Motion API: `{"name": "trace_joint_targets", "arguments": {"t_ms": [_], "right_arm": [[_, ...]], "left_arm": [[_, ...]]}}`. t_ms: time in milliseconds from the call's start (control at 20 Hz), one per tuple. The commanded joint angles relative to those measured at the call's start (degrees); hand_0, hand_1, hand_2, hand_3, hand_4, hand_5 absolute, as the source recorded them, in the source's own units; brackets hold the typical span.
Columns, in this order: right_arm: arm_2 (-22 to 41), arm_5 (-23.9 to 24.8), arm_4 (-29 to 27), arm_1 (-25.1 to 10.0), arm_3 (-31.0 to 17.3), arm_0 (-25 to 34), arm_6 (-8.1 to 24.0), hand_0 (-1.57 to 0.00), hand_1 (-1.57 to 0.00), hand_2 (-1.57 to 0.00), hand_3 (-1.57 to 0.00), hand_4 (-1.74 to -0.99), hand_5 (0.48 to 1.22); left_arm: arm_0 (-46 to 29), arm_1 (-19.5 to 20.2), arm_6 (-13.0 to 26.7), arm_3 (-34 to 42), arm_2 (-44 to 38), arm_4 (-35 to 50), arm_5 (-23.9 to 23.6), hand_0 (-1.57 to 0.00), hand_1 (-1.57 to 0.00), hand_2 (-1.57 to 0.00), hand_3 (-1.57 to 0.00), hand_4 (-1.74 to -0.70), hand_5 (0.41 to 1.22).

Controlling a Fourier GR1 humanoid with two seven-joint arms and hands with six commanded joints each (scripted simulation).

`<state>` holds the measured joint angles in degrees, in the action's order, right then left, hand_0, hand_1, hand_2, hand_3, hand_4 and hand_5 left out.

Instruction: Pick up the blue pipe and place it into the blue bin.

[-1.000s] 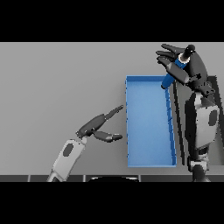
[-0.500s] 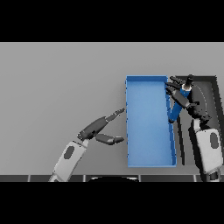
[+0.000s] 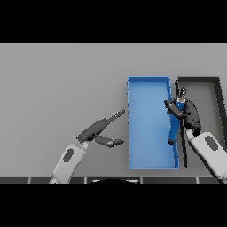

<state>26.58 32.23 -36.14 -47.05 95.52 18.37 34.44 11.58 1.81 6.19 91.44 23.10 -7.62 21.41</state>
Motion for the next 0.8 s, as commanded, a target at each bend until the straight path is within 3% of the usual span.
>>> {"name": "trace_joint_targets", "arguments": {"t_ms": [0,100,200,350,750], "right_arm": [[2.46,1.62,-1.55,-1.32,-0.83,1.15,0.11,-0.94,-0.85,-0.86,-0.5,-1.503,1.221],[5.72,0.09,-4.44,-3.67,-1.78,2.32,0.52,-0.6,-0.55,-0.55,-0.32,-1.337,1.221],[12.25,-1.92,-6.57,-7.23,-2.41,6.25,-0.11,-0.38,-0.35,-0.35,-0.21,-1.219,1.137],[19.6,-4.59,-8.12,-10.6,-3.72,11.48,0.45,-0.2,-0.18,-0.18,-0.1,-1.11,0.979],[29.44,-4.99,-11.89,-13.2,-5.27,16.29,0.5,-0.03,-0.03,-0.03,-0.02,-1.038,0.734]], "left_arm": [[0.37,-0.62,0.74,-0.14,0.4,-0.47,-0.4,0.0,0.0,0.0,0.0,-0.88,0.422],[0.3,-0.35,0.59,-0.32,0.3,-0.52,-0.31,0.0,0.0,0.0,0.0,-0.88,0.427],[1.02,-0.53,1.08,-0.88,-0.1,-0.52,-0.57,0.0,0.0,0.0,0.0,-0.88,0.43],[0.4,-0.4,0.78,-0.23,0.16,0.08,0.0,0.0,0.0,0.0,0.0,-0.89,0.428],[0.69,-0.28,0.93,-0.54,-0.14,-0.15,-0.31,0.0,0.0,0.0,0.0,-0.89,0.429]]}}
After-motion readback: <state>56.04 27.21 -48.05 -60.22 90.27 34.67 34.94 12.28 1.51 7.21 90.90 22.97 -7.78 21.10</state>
